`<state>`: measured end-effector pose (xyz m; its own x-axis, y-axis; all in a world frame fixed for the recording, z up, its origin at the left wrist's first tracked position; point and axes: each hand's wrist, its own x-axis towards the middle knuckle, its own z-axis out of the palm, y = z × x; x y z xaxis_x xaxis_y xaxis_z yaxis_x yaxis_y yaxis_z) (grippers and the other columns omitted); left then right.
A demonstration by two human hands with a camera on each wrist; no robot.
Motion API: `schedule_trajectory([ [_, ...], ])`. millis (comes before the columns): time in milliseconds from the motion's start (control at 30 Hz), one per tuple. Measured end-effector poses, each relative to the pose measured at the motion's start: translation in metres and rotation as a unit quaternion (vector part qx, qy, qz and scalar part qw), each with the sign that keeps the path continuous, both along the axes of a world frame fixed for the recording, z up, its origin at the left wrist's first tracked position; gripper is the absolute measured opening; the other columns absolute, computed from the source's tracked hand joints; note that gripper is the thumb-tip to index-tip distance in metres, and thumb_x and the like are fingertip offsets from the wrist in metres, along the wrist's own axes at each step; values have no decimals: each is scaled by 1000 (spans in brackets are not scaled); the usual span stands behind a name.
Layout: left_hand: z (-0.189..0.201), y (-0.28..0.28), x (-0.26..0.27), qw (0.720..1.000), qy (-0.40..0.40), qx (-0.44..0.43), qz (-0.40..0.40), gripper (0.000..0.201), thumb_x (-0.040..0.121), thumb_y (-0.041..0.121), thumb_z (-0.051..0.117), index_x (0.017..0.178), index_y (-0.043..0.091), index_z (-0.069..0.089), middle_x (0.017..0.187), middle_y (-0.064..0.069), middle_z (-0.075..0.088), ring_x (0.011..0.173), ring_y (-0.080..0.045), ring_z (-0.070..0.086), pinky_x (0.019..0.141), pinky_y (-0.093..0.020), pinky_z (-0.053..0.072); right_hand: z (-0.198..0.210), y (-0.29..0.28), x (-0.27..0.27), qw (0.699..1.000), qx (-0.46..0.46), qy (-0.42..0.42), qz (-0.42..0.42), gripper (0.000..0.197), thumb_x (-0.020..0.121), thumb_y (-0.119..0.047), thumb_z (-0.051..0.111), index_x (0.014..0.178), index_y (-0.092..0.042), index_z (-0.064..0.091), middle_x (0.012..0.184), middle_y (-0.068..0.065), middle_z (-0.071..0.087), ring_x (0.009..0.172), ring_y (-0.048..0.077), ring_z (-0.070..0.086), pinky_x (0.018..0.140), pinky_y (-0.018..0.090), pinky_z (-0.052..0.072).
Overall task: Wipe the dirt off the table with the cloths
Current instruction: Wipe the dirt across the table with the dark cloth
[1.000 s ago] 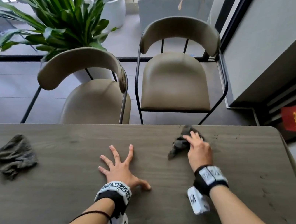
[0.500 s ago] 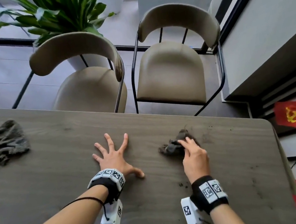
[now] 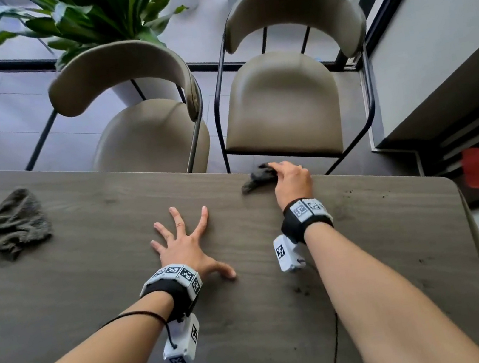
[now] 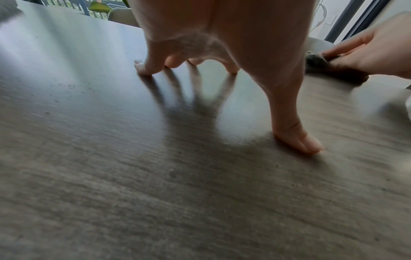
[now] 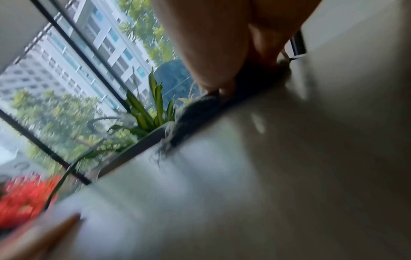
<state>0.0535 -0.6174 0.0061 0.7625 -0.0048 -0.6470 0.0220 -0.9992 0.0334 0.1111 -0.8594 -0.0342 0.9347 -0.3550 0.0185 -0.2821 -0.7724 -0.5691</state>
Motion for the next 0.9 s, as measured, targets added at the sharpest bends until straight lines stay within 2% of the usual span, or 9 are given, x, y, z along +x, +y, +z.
schedule_trajectory([
  [67, 1, 2, -1, 1000, -1, 2, 1, 159, 25, 90, 75, 144, 61, -26, 157, -12, -40, 146, -55, -16, 117, -69, 11, 5, -11, 12, 998, 56, 16, -9, 37, 90, -4, 53, 114, -25, 72, 106, 9, 72, 101, 35, 62, 94, 34, 47],
  [133, 1, 2, -2, 1000, 0, 2, 0, 160, 24, 90, 74, 144, 61, -26, 158, -11, -40, 147, -55, -17, 118, -69, 11, 14, -15, 1, 996, 90, -23, -12, 36, 89, -4, 54, 113, -23, 73, 105, 7, 73, 99, 28, 65, 93, 27, 47],
  [200, 0, 2, -2, 1000, -1, -3, 1, 160, 23, 91, 74, 144, 61, -26, 158, -11, -40, 147, -54, -18, 118, -68, 10, 26, -15, -31, 992, 84, -92, 15, 36, 89, 1, 52, 113, -18, 72, 105, 3, 73, 96, 22, 67, 92, 26, 49],
  [267, 1, 2, -2, 1000, 0, -8, 7, 160, 23, 90, 75, 143, 62, -26, 157, -10, -42, 146, -54, -19, 118, -68, 9, 25, -15, -77, 990, 64, -121, 15, 39, 88, 6, 53, 113, -16, 72, 111, 2, 70, 101, 20, 66, 95, 30, 49],
  [400, 1, 2, -2, 1000, 3, -14, 10, 161, 21, 90, 75, 143, 63, -27, 156, -9, -43, 146, -54, -20, 118, -68, 8, 3, -18, -179, 996, 55, -56, -43, 47, 84, 14, 55, 113, -19, 73, 128, 8, 63, 122, 23, 58, 108, 36, 39],
  [500, 0, 1, -2, 1000, 4, -17, 10, 161, 22, 90, 76, 143, 62, -27, 156, -9, -43, 146, -54, -21, 118, -69, 7, -10, -24, -215, 998, 32, -26, -41, 50, 83, 17, 56, 114, -19, 72, 135, 9, 57, 129, 26, 51, 112, 40, 34],
  [600, 1, 2, -1, 1000, 8, -16, 10, 161, 22, 90, 76, 143, 62, -26, 155, -9, -44, 146, -54, -21, 118, -69, 7, -8, -30, -196, 999, 18, -28, -43, 52, 80, 18, 56, 112, -19, 73, 133, 10, 59, 127, 26, 53, 107, 42, 41],
  [767, 2, 1, -1, 1000, 6, -20, 5, 160, 22, 91, 75, 143, 62, -26, 156, -8, -43, 146, -54, -20, 118, -68, 8, -3, -60, -118, 998, -18, -38, -43, 46, 83, 10, 55, 110, -22, 74, 129, 9, 63, 121, 27, 59, 103, 39, 46],
  [900, 6, 1, -1, 1000, 7, -20, 6, 160, 22, 91, 74, 143, 63, -25, 157, -8, -42, 146, -54, -20, 119, -68, 8, 7, -79, -70, 1000, -7, 20, -23, 39, 87, 1, 54, 108, -25, 75, 125, 7, 65, 119, 25, 60, 103, 35, 46],
])
